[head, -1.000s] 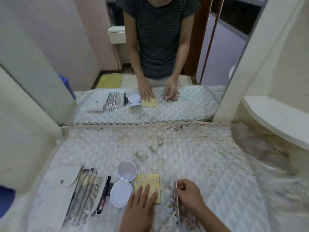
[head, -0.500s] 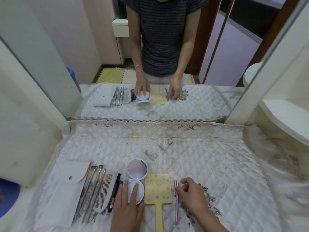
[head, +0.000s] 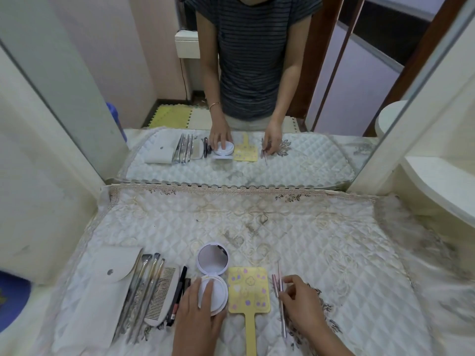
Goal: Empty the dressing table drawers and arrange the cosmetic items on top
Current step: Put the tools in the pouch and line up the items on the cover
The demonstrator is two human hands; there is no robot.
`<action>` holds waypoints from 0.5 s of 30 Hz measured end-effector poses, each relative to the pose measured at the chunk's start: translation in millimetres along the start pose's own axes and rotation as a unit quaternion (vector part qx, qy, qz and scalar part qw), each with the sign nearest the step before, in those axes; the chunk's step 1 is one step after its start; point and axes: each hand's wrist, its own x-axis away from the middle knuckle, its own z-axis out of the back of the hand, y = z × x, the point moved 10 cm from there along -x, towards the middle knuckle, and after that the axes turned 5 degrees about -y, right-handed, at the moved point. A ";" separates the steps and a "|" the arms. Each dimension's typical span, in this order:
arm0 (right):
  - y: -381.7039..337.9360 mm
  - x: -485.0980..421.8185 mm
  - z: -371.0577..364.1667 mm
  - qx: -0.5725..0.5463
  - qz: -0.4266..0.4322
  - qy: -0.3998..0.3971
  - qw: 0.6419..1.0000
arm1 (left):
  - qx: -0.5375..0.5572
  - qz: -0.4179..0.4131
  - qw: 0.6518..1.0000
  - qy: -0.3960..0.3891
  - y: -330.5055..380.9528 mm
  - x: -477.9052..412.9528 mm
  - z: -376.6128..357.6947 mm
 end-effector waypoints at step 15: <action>-9.1 17.1 -28.9 0.273 0.219 0.047 0.935 | -0.080 -0.168 0.982 0.027 75.9 30.1 -32.7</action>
